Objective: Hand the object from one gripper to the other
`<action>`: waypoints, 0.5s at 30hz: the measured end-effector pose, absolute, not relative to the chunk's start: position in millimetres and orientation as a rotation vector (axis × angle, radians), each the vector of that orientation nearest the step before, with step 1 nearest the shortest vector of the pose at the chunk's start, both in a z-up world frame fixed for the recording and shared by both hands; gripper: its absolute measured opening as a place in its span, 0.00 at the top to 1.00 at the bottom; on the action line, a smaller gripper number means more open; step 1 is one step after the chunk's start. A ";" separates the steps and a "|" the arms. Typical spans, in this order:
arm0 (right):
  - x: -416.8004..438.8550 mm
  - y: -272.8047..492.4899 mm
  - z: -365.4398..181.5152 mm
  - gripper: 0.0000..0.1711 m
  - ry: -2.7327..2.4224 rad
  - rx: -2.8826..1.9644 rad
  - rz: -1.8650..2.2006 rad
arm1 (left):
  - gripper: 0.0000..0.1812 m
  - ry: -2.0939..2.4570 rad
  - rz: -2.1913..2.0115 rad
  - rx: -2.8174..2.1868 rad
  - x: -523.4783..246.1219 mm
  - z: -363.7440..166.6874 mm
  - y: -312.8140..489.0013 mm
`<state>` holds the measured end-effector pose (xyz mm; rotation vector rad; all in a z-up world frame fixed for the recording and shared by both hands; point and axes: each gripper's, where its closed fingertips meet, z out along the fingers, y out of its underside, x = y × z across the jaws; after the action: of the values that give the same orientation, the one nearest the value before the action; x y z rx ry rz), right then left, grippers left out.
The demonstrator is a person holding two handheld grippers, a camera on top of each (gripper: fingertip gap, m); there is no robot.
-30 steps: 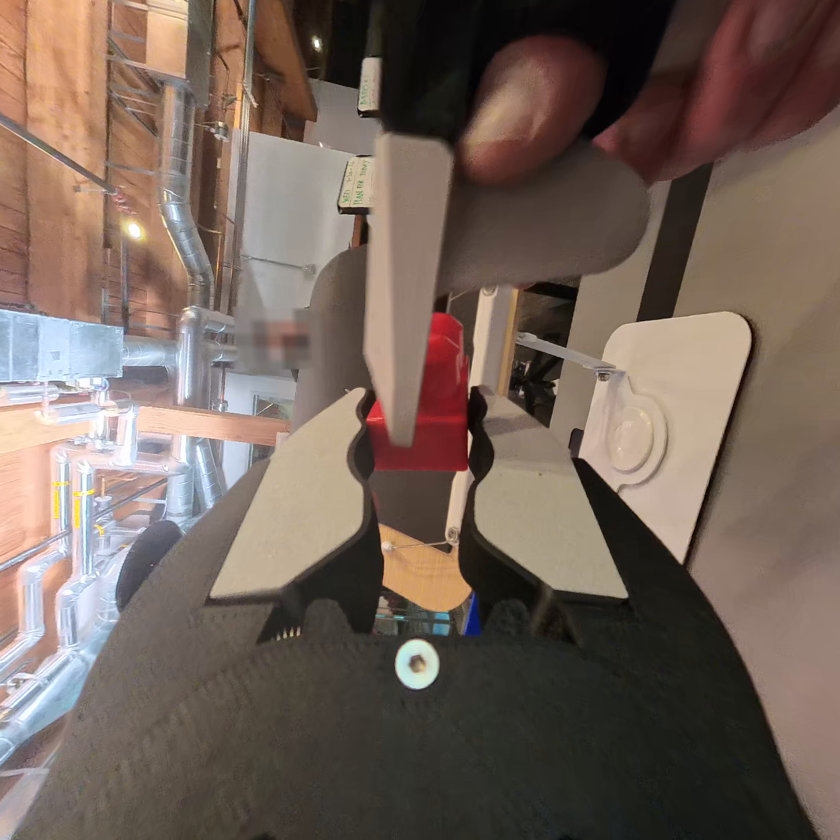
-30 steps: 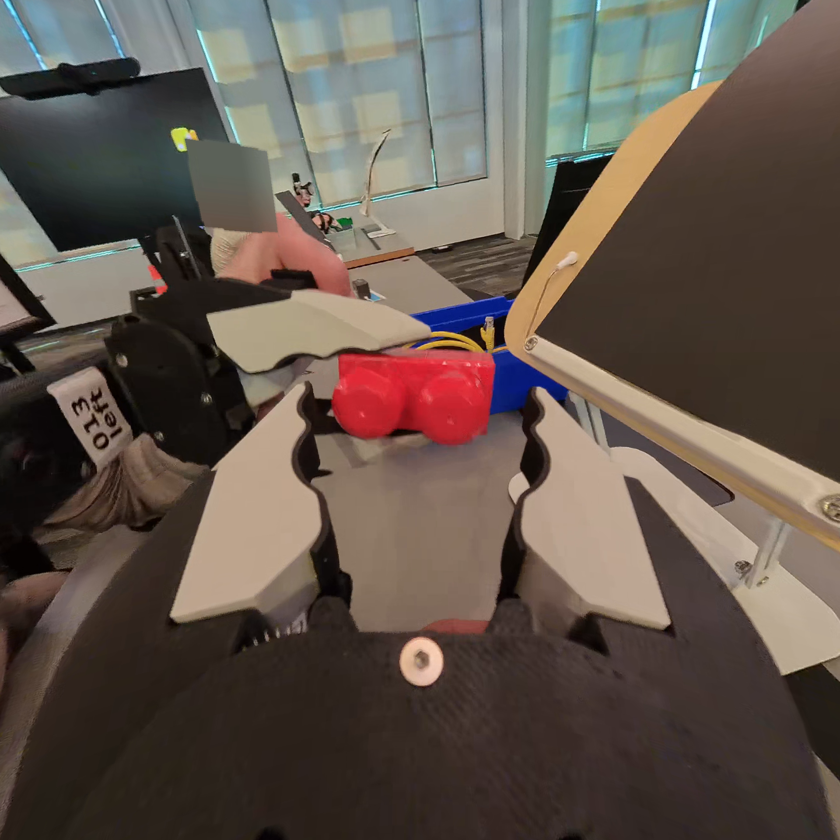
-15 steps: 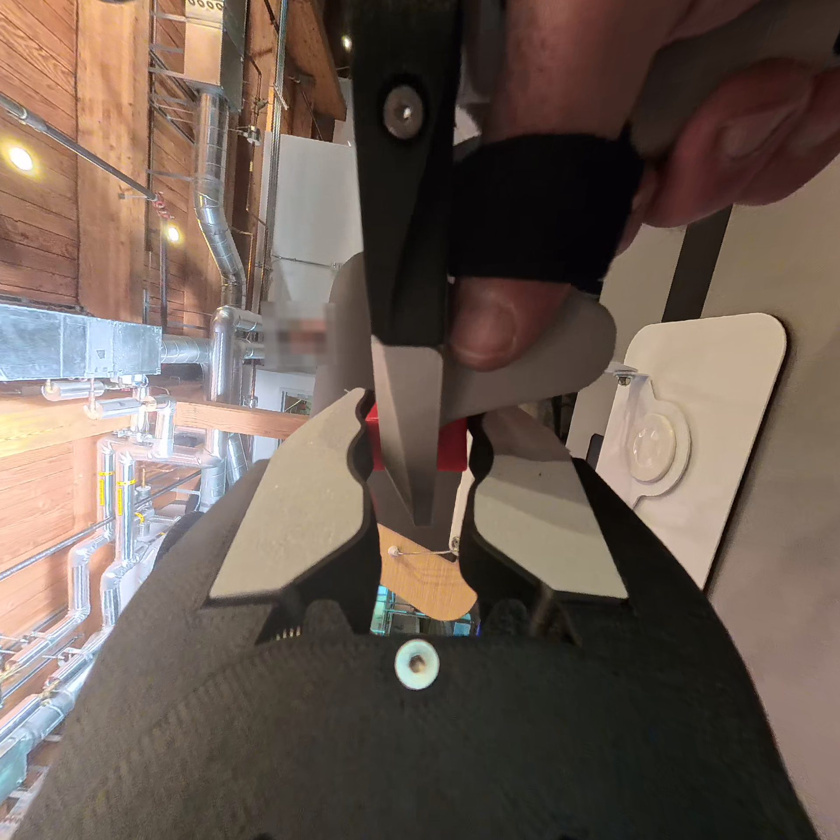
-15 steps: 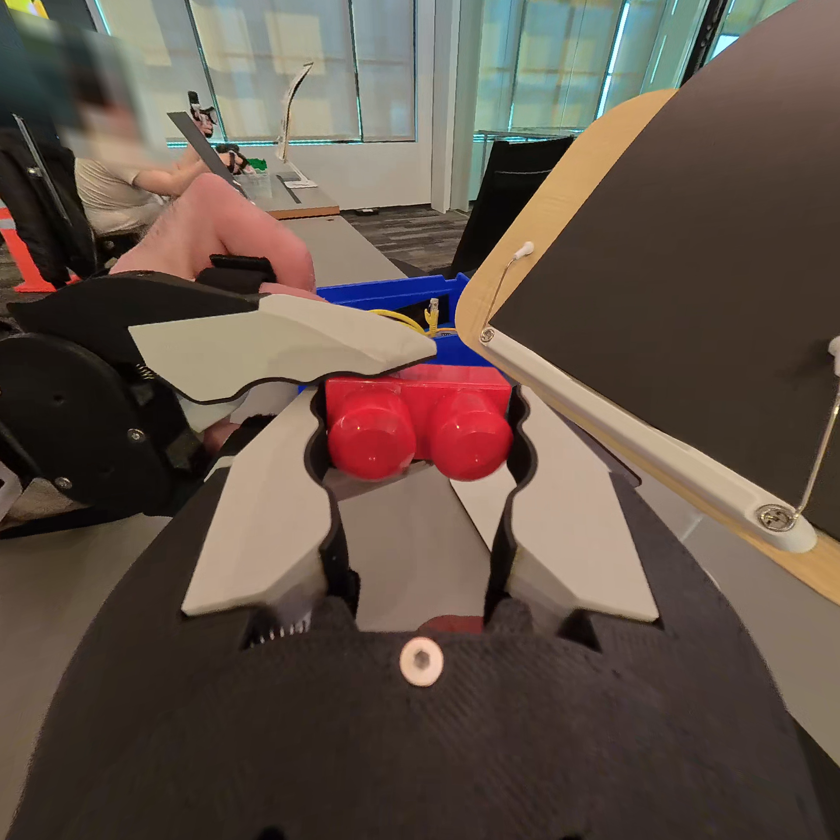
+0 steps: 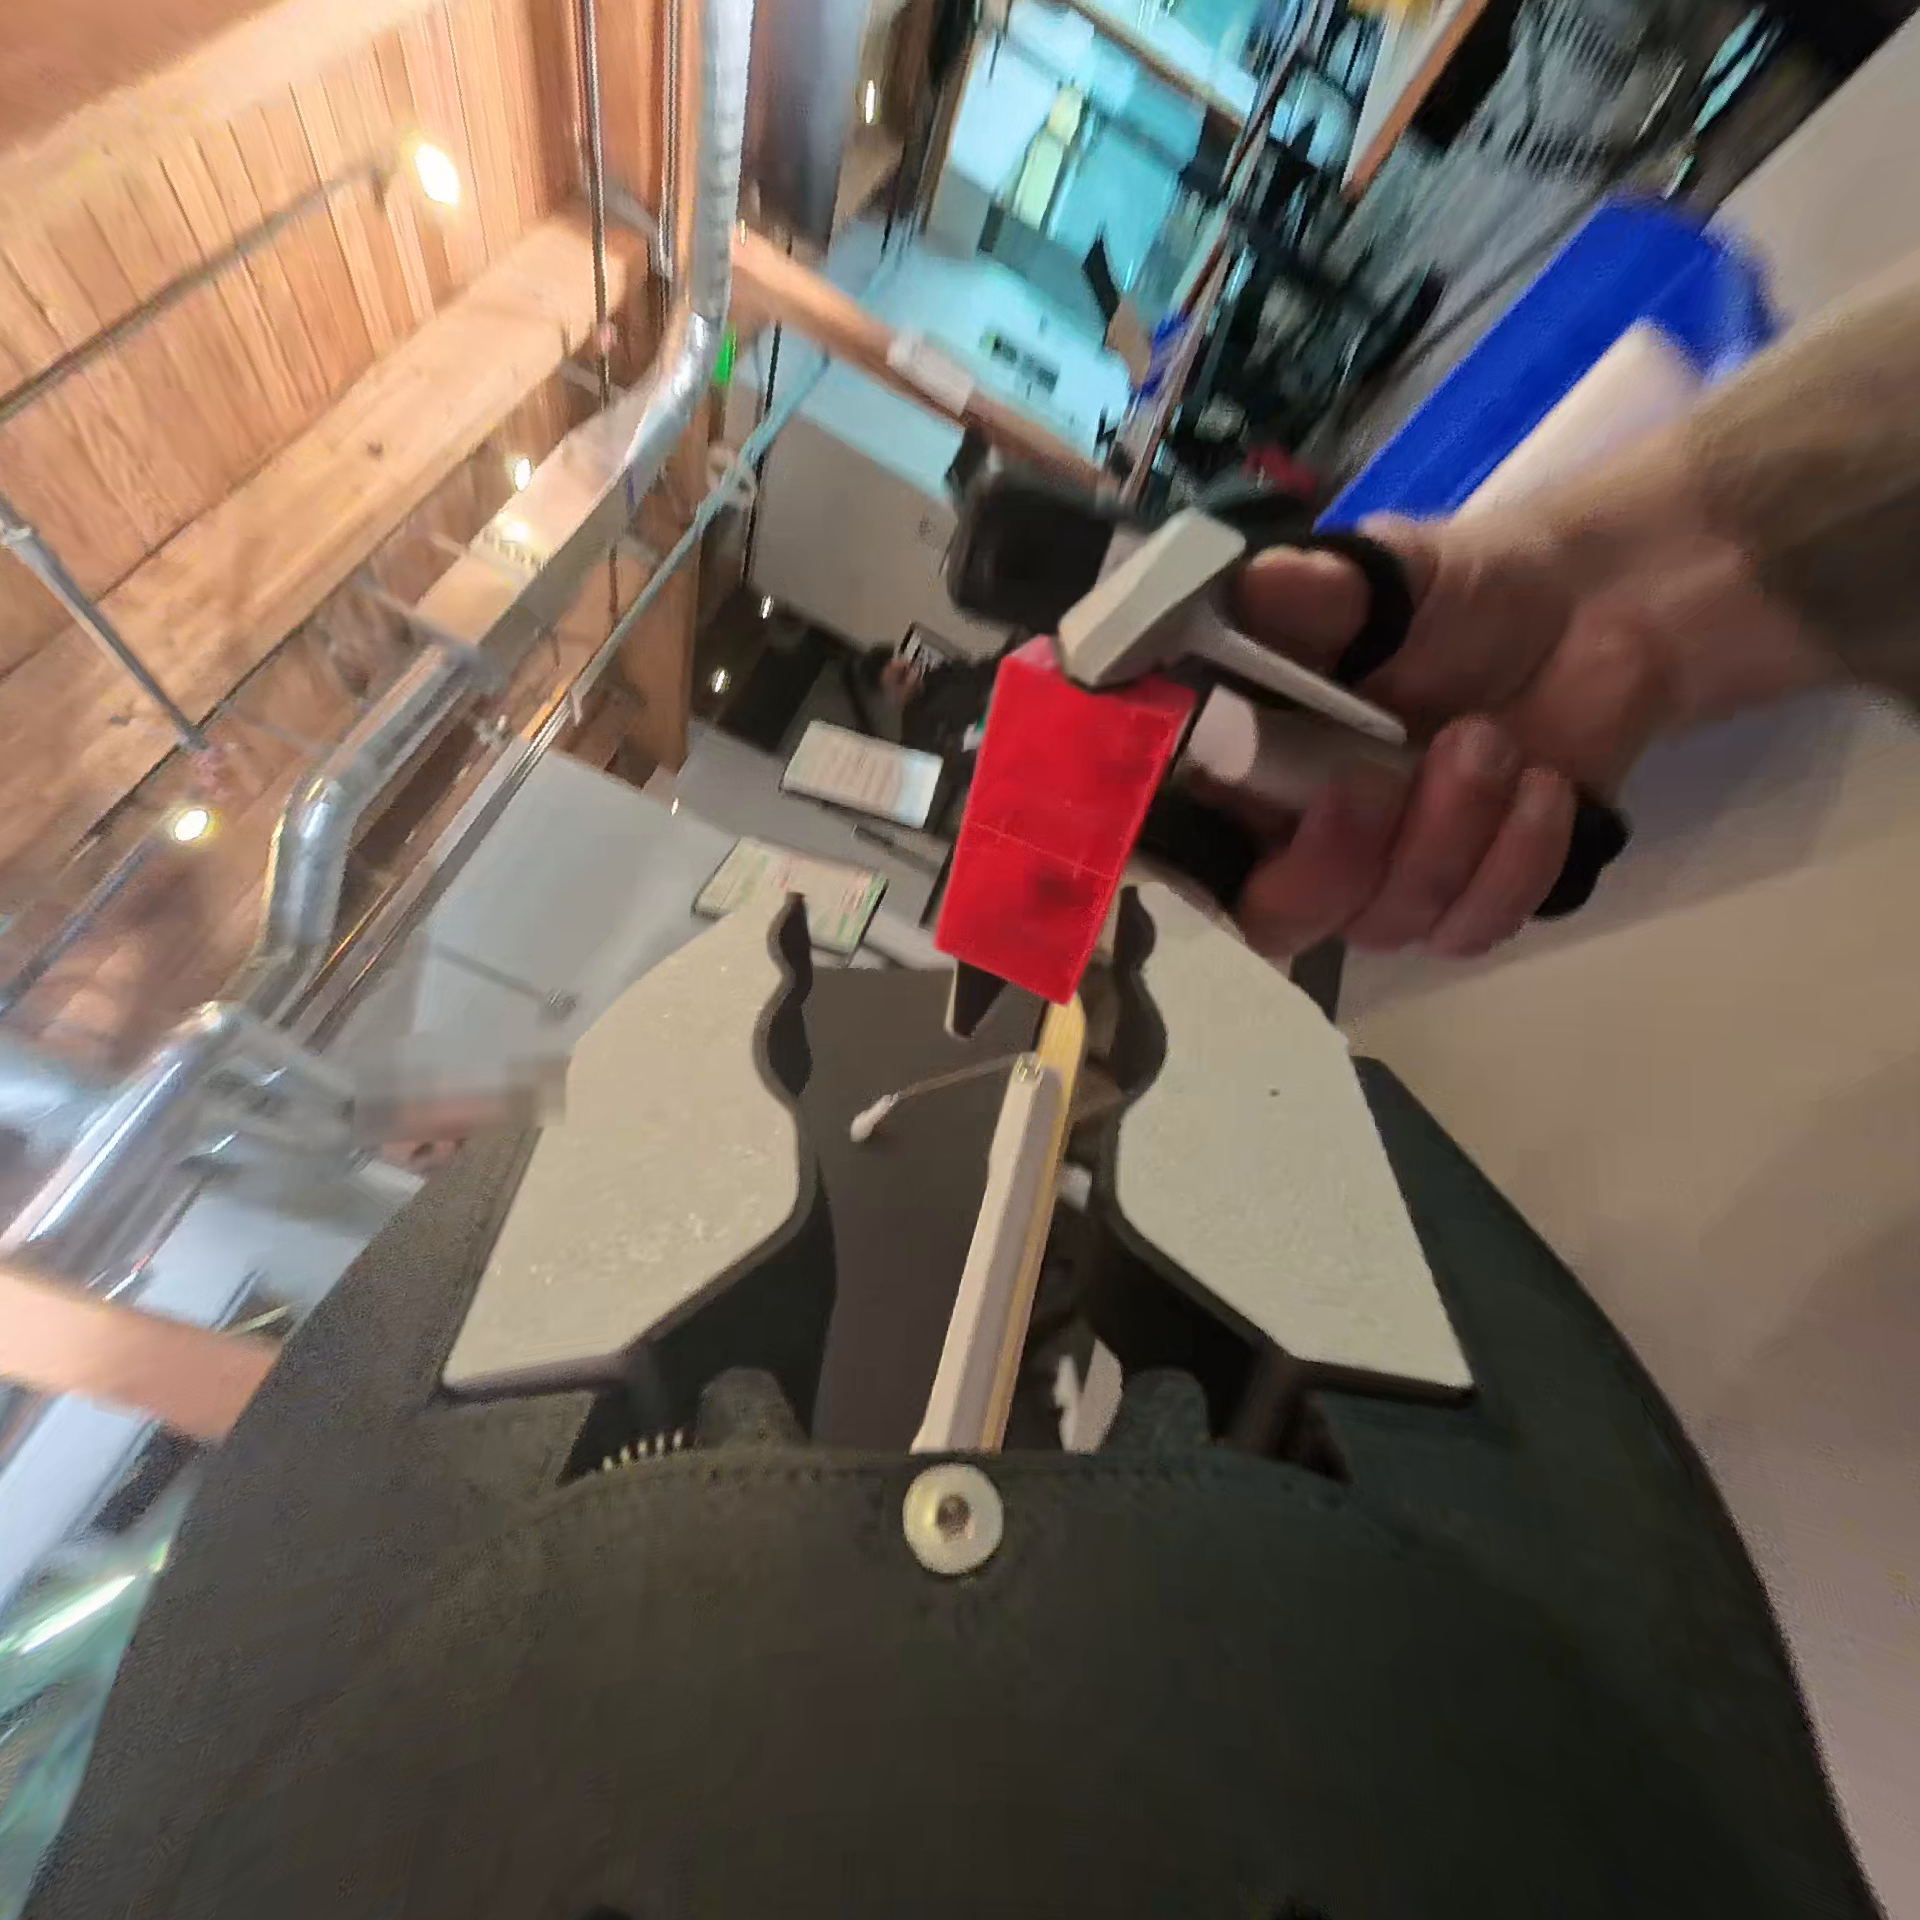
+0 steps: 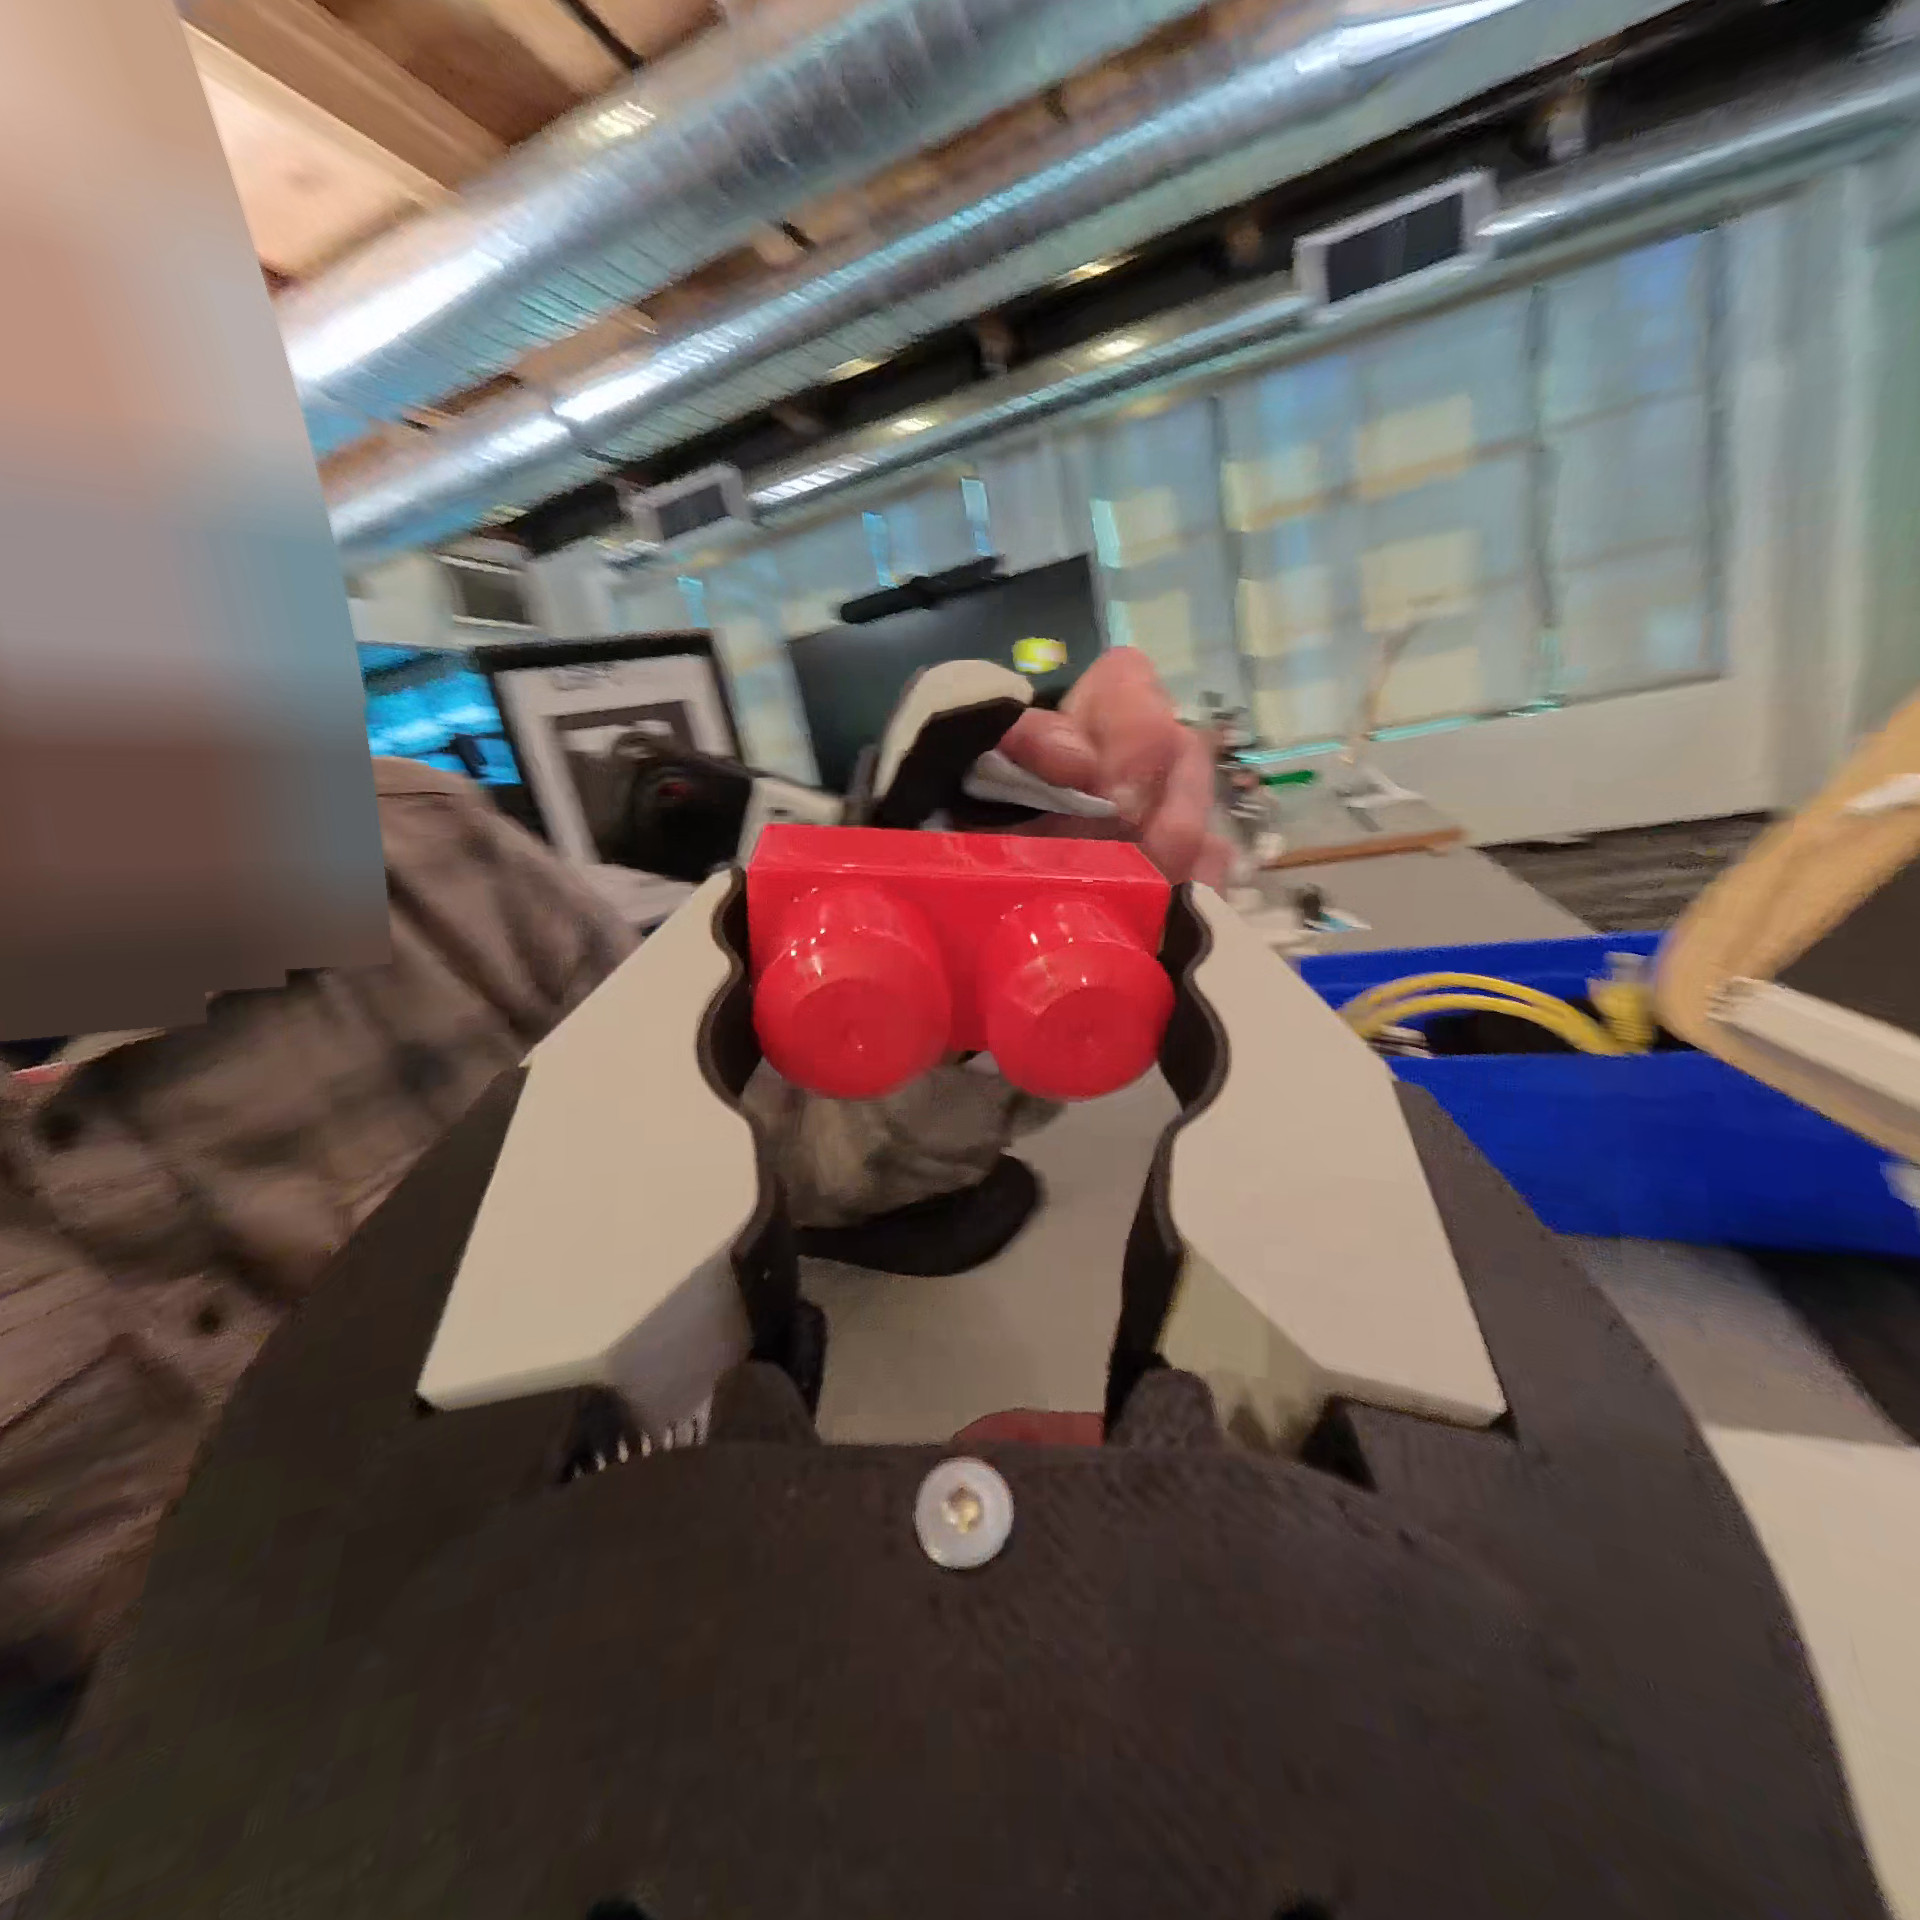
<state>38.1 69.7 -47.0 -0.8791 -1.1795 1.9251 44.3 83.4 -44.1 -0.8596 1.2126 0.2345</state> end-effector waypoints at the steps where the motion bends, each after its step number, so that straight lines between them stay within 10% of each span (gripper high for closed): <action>1: 42.3 61.8 -46.9 0.55 -1.206 -0.830 1.982 | 0.71 1.224 0.171 -0.829 48.2 -41.8 74.2; 15: 33.5 46.1 -56.5 0.55 -1.280 -0.794 2.041 | 0.62 1.381 0.260 -0.814 62.9 -63.1 64.4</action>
<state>33.5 46.1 -56.5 -0.7938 -1.2802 2.0415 62.9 64.4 -63.1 -0.8138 1.3807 0.2602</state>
